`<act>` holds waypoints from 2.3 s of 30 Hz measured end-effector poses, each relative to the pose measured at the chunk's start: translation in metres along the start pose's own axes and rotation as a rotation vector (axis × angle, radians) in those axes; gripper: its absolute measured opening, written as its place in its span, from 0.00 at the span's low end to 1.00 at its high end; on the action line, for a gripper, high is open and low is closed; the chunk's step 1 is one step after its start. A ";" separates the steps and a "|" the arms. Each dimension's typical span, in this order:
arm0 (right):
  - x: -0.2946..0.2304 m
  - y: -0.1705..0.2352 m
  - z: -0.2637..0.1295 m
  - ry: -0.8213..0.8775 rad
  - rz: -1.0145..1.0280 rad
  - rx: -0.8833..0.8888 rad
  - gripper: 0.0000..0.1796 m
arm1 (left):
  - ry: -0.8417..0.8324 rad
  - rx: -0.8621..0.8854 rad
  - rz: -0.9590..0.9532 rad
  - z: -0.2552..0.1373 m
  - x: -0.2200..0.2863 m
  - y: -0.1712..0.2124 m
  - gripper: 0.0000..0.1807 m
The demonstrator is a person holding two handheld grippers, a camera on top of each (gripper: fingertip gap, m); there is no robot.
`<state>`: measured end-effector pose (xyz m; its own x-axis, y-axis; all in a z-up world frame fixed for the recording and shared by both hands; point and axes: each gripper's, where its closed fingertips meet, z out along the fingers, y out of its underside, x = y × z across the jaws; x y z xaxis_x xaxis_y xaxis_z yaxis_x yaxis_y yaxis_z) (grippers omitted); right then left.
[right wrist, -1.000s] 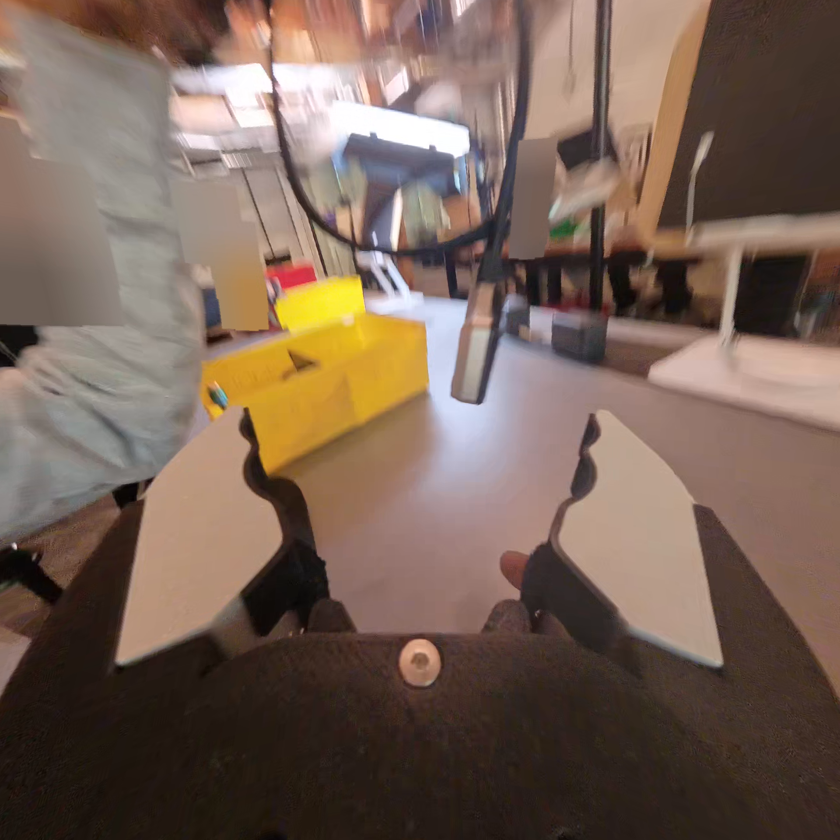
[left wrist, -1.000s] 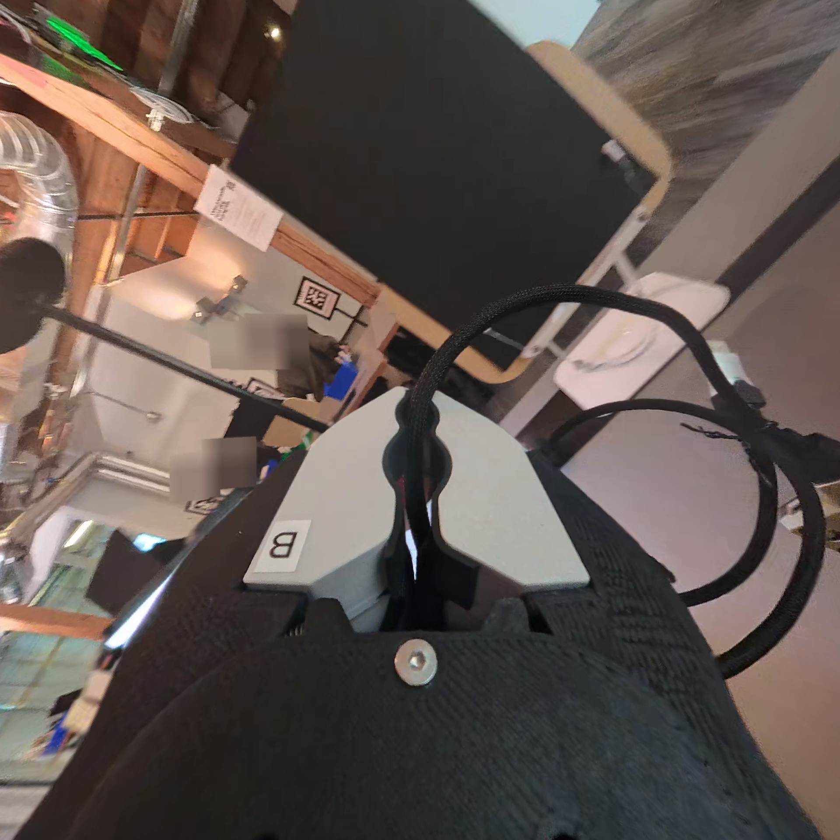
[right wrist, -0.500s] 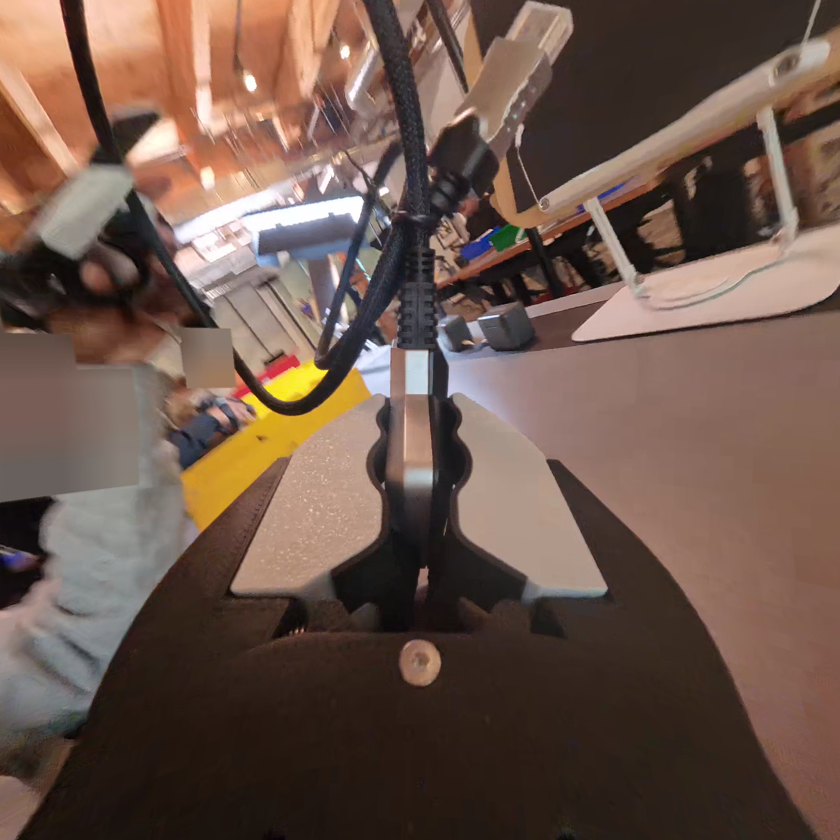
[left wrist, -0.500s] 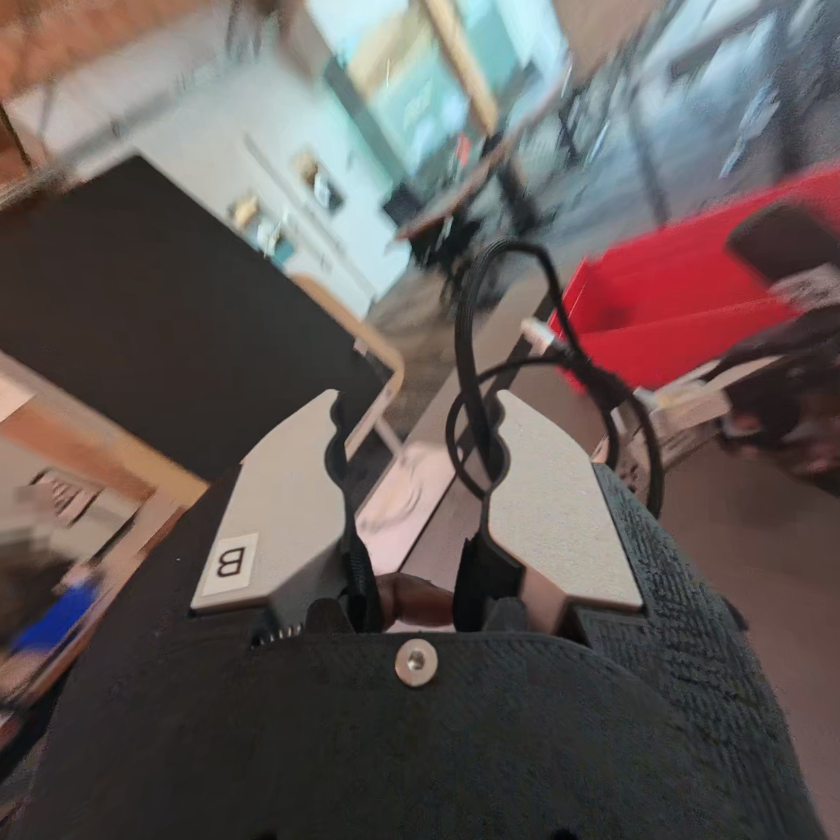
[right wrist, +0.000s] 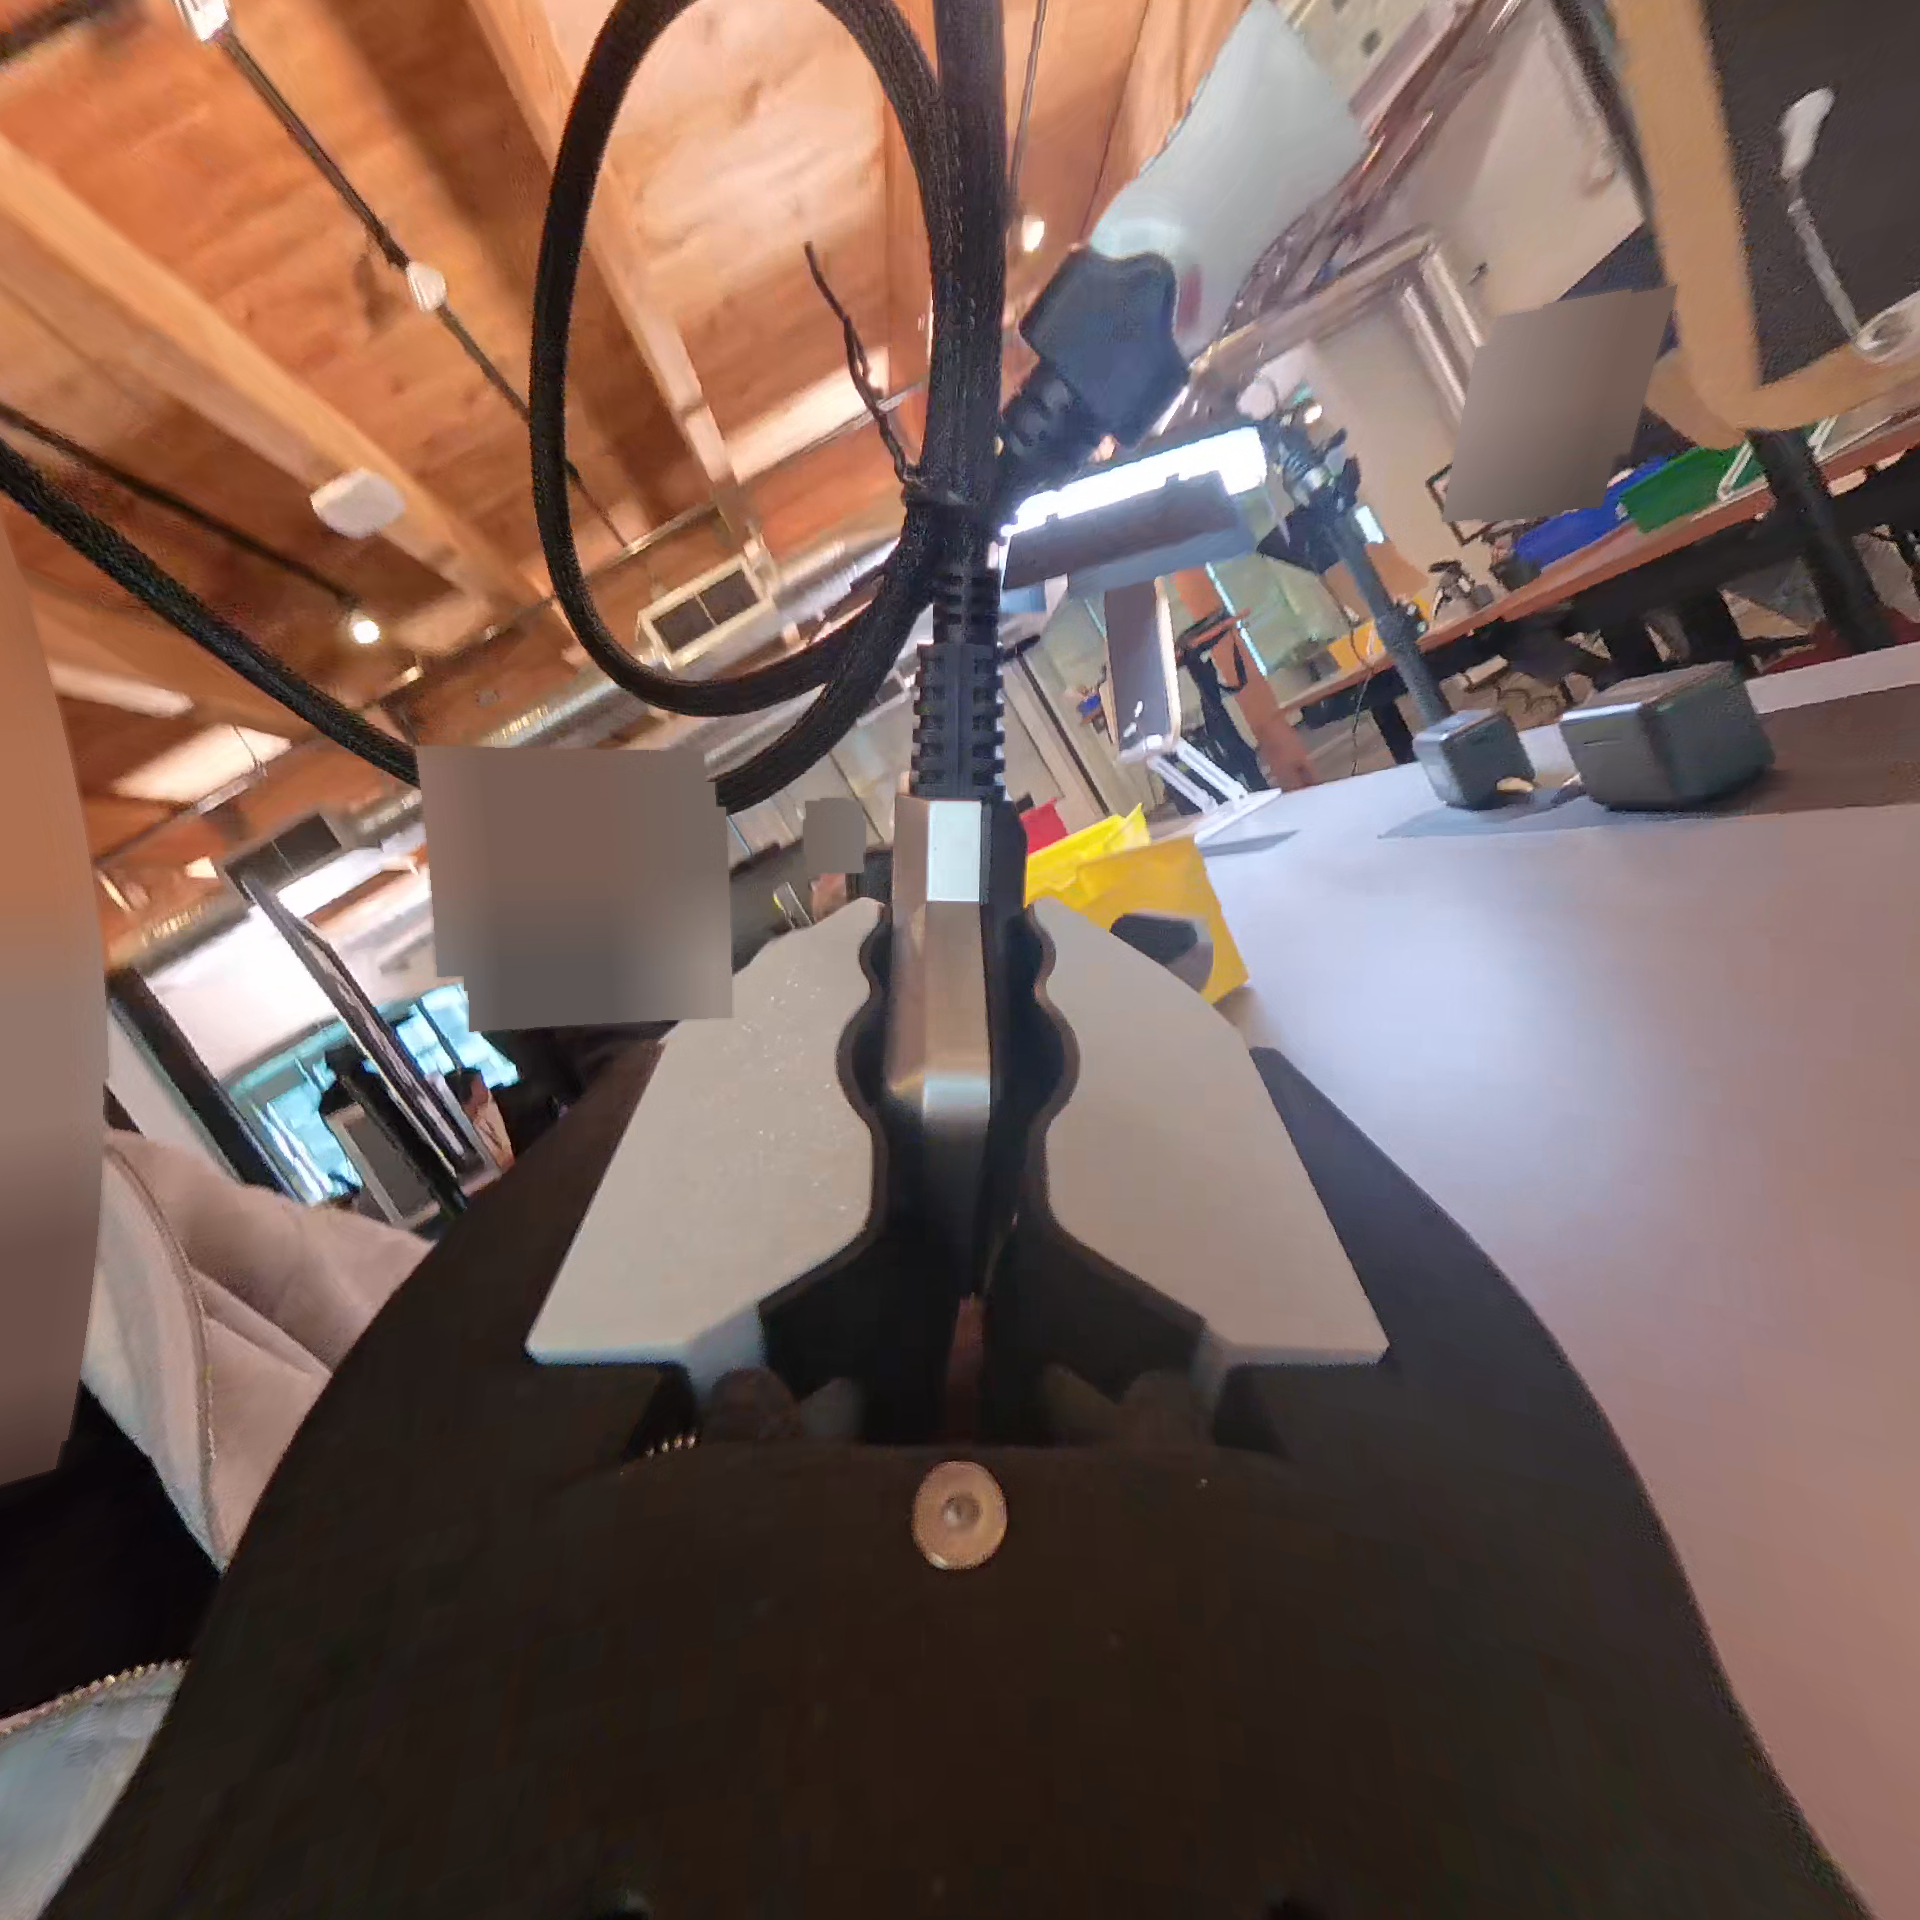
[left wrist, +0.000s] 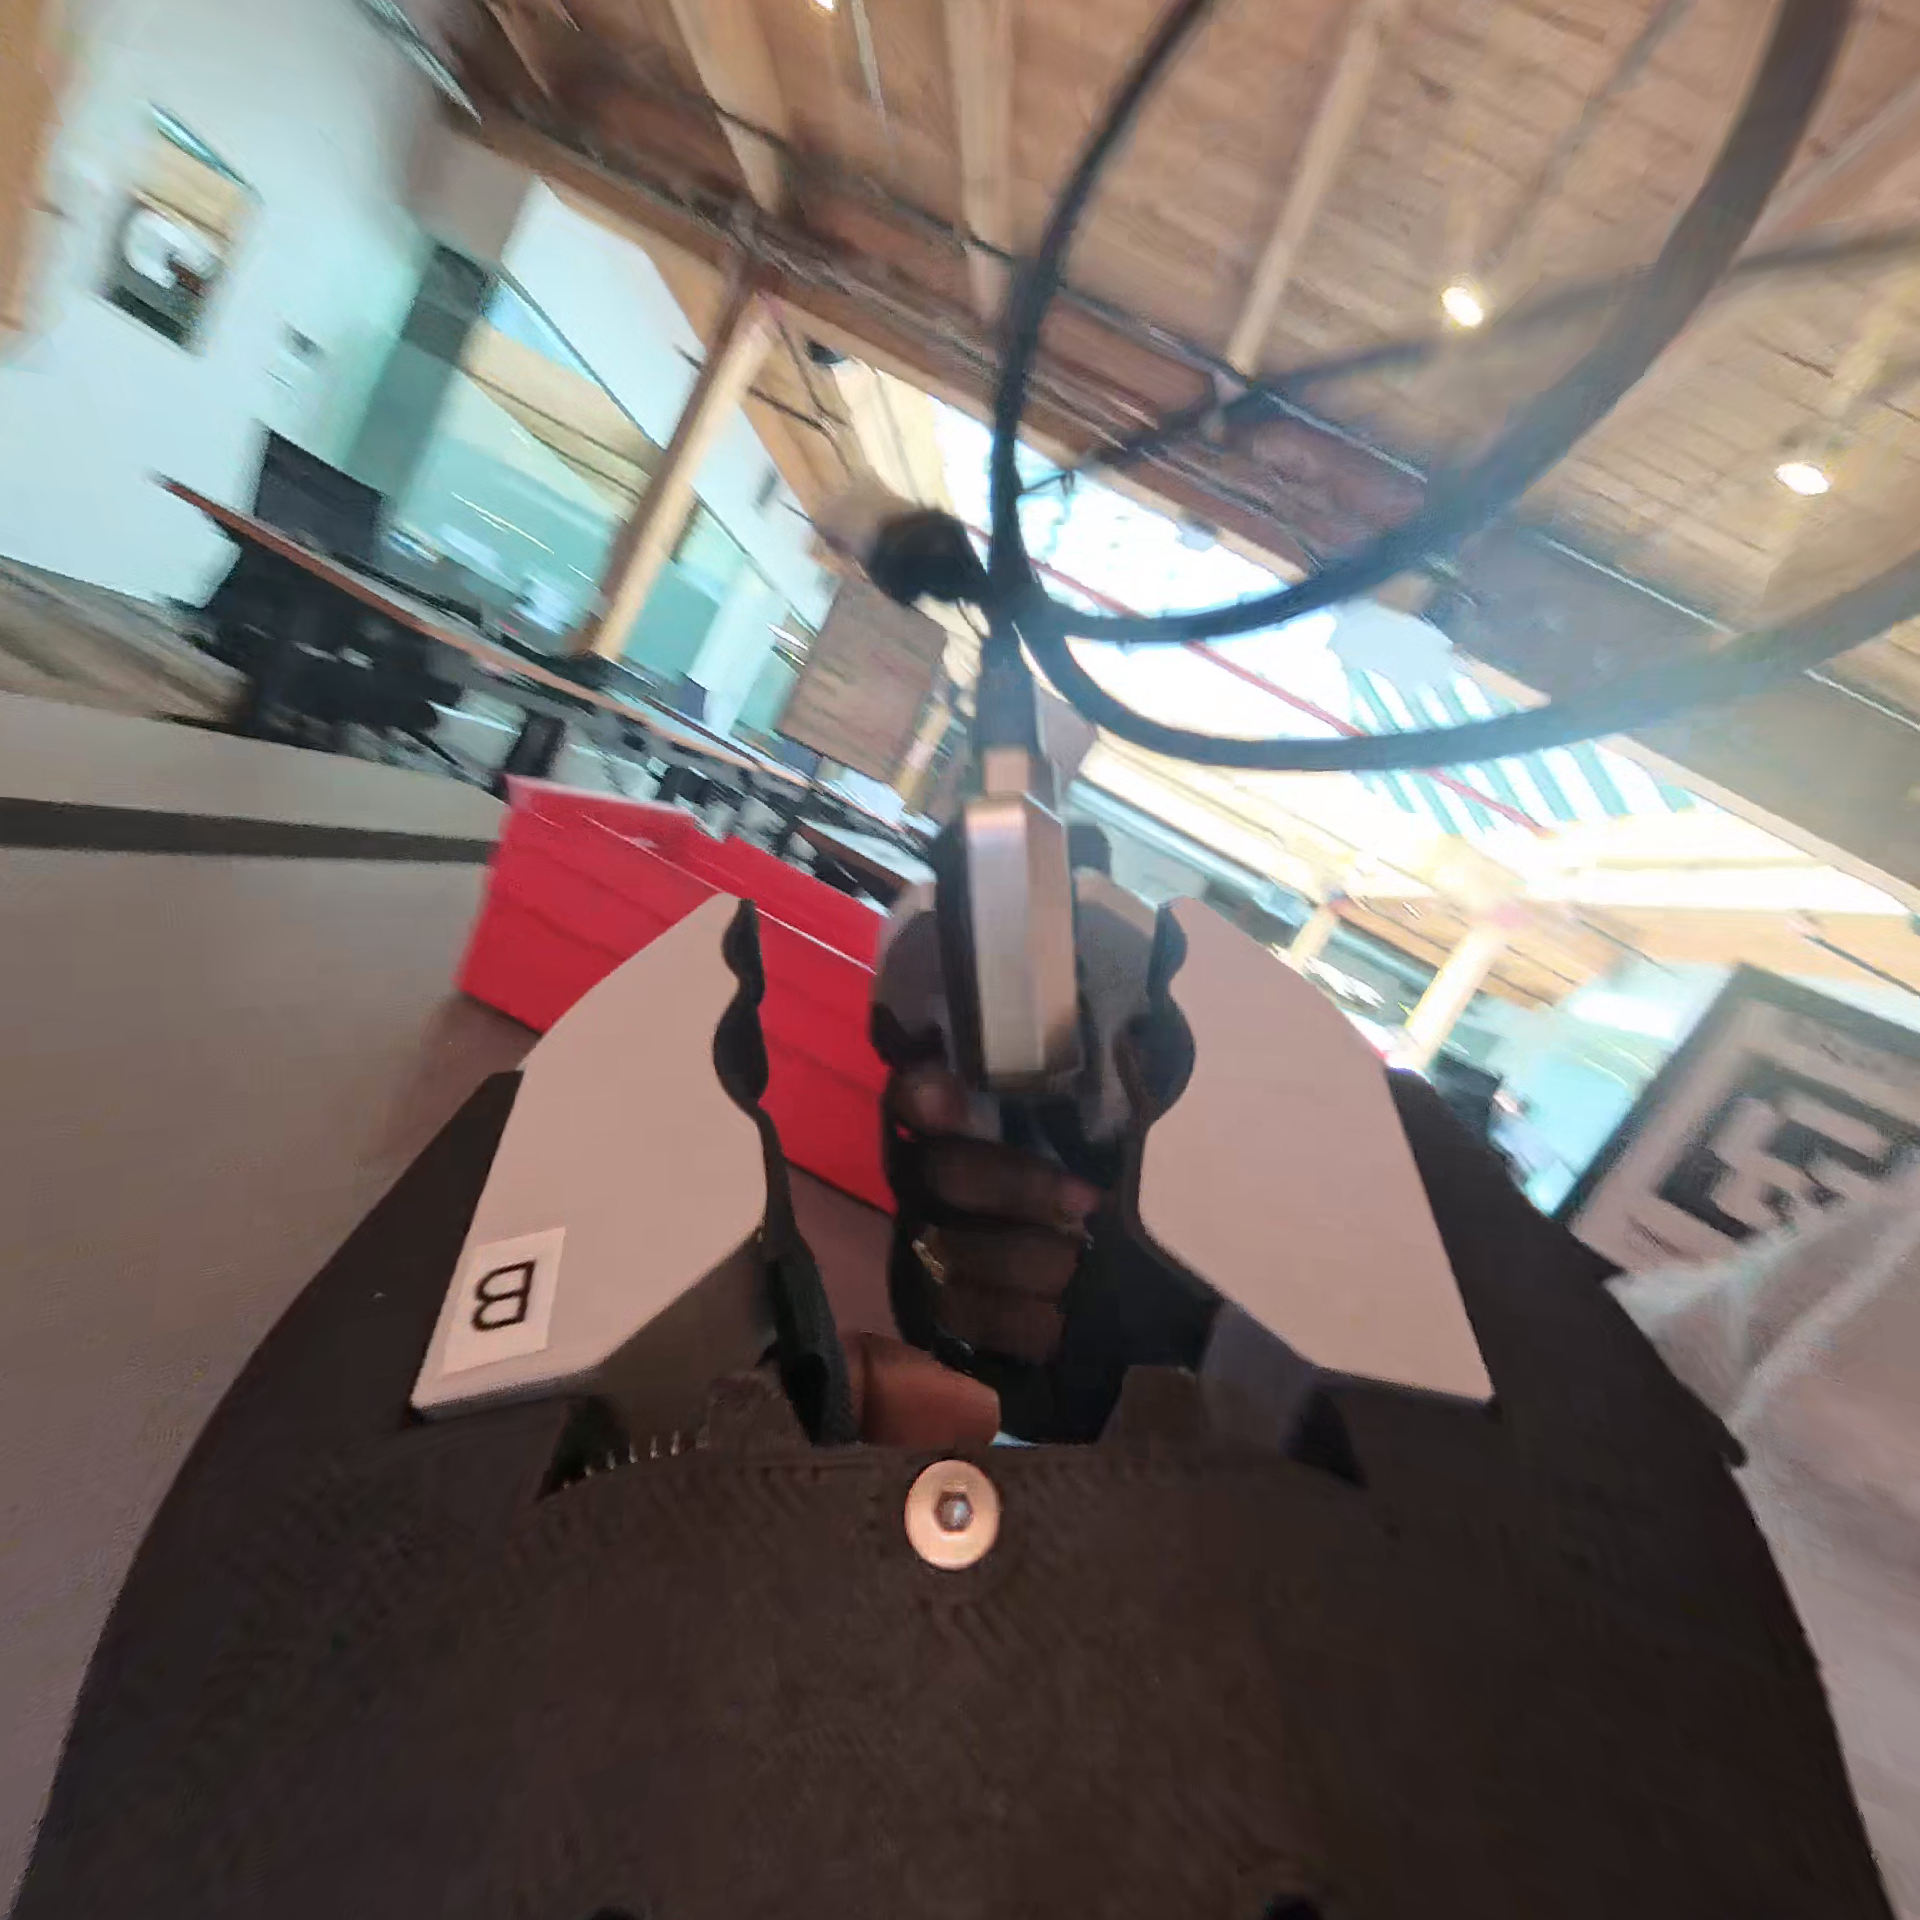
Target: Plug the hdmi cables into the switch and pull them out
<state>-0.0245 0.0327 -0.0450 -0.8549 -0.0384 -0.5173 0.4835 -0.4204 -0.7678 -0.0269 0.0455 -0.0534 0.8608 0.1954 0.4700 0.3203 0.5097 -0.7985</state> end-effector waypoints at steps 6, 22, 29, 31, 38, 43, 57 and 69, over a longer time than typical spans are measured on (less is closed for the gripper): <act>0.001 0.012 0.007 0.020 0.000 -0.054 0.13 | 0.036 -0.056 0.096 0.000 0.011 0.011 0.32; 0.010 0.007 0.001 0.075 -0.075 0.006 0.13 | 0.149 -0.070 -0.207 -0.013 0.006 -0.003 0.24; 0.008 0.003 -0.001 0.051 -0.036 0.045 0.13 | 0.129 -0.306 -0.086 -0.007 0.010 0.039 0.21; 0.008 0.007 0.000 0.053 -0.049 0.024 0.13 | 0.124 -0.282 -0.066 -0.006 0.012 0.038 0.19; 0.003 0.014 0.005 0.048 -0.105 -0.010 0.13 | 0.135 -0.264 -0.082 -0.007 0.010 0.033 0.12; 0.008 -0.001 0.000 0.107 -0.112 0.060 0.26 | -0.002 -0.138 0.090 -0.010 -0.003 0.007 0.12; 0.009 0.017 0.005 0.330 -0.774 -0.161 0.24 | -0.611 -0.340 1.484 -0.041 -0.034 -0.042 0.11; 0.025 0.025 -0.017 0.507 -1.982 -0.609 0.33 | -0.274 -0.601 1.956 -0.034 -0.024 0.016 0.12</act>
<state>-0.0302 0.0370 -0.0838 -0.1187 0.2030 0.9720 -0.6894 0.6876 -0.2278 -0.0291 0.0205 -0.0904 0.1001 0.1435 -0.9846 -0.6381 -0.7500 -0.1742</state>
